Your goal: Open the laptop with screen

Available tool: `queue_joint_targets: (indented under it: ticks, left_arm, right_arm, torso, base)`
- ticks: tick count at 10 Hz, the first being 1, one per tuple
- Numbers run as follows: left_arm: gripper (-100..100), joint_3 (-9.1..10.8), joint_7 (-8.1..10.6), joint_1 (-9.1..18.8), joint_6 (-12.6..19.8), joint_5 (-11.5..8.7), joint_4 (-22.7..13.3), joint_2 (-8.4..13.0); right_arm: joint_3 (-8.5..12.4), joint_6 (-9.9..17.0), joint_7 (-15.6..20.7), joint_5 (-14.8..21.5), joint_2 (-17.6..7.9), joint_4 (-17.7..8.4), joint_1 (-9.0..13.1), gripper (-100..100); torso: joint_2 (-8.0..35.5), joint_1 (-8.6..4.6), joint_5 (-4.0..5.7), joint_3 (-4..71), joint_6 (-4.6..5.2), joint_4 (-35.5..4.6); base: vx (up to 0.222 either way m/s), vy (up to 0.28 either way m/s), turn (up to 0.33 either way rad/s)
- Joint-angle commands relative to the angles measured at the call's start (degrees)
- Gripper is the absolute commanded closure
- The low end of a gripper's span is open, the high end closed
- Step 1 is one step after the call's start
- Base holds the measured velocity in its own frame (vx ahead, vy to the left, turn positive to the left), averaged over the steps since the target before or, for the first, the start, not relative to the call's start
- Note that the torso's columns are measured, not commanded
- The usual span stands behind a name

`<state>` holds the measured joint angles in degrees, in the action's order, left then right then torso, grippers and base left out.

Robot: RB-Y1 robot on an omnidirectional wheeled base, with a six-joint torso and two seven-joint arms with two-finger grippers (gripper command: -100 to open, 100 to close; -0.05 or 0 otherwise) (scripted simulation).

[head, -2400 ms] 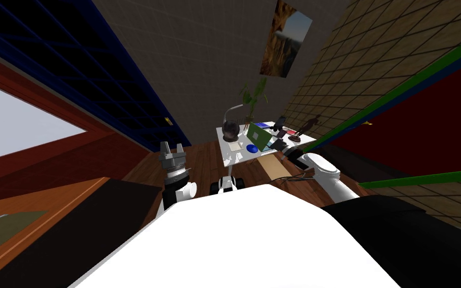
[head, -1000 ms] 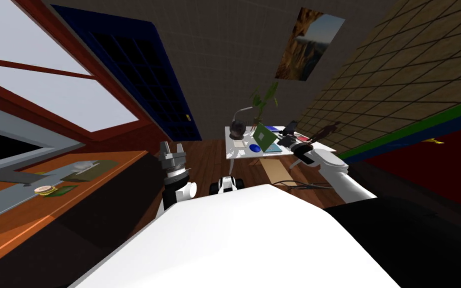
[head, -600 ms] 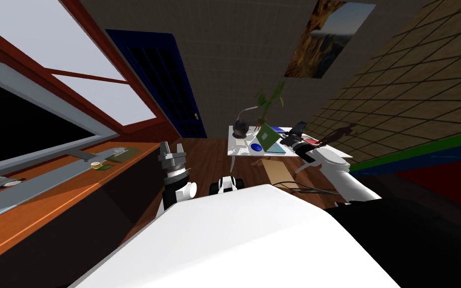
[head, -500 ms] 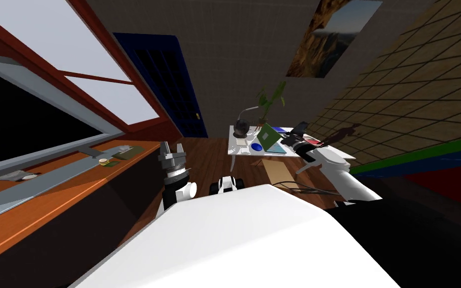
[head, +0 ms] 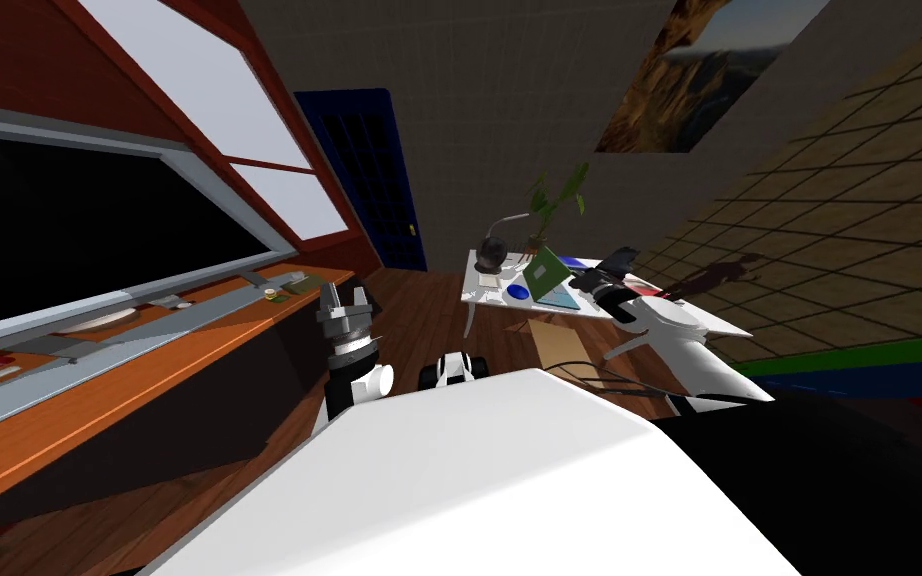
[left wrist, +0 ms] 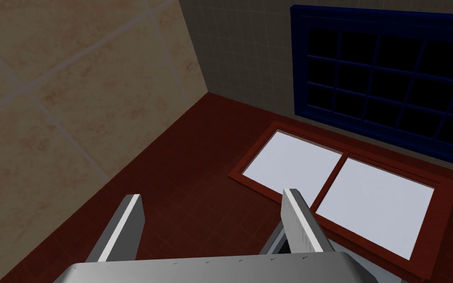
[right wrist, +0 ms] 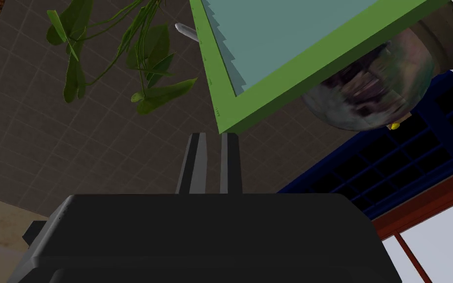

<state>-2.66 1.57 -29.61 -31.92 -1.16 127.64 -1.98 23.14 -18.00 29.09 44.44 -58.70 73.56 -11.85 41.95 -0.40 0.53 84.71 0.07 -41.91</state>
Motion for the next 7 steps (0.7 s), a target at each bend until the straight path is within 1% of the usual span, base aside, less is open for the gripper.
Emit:
queue_joint_targets:
  ticks: [1, 2, 3, 5, 7]
  left_arm:
    - [0, 0.00, 0.00, 0.0, 0.0, 0.0, 0.0, 0.0]
    - [0, 0.00, 0.00, 0.0, 0.0, 0.0, 0.0, 0.0]
    - [0, 0.01, 0.00, 0.0, 0.0, 0.0, 0.0, 0.0]
    - [0, 0.00, 0.00, 0.0, 0.0, 0.0, 0.0, 0.0]
    - [0, 0.01, 0.00, 0.0, 0.0, 0.0, 0.0, 0.0]
  right_arm:
    - [-0.9, 0.6, -1.4, -0.8, 0.0, -4.0, 1.3, 100]
    - [-0.2, 0.1, -0.6, -0.7, -0.1, -3.8, 2.0, 100]
    - [-0.5, 1.7, 1.1, 1.5, 0.2, -4.1, 2.5, -100]
    - [-0.8, 2.8, 2.5, 3.4, 0.6, -4.2, 2.7, -100]
    - [-1.2, 4.2, 4.1, 5.6, 1.1, -4.4, 3.0, -100]
  torso:
    - [0.0, -0.09, 0.02, 0.0, -0.31, 0.0]
    - [-0.1, -0.01, 0.04, 0.1, -0.13, 0.1]
    - [-0.2, 0.13, -0.10, 0.1, -0.05, 0.0]
    - [-0.1, 0.15, -0.30, 0.1, -0.20, -0.1]
    - [0.3, 0.34, -0.50, -0.1, -0.08, -0.3]
  base:
    - [-0.145, -0.032, 0.180]
    - [-0.053, -0.012, 0.016]
    - [-0.033, -0.005, 0.057]
    - [-0.033, -0.006, 0.065]
    - [-0.016, -0.013, 0.051]
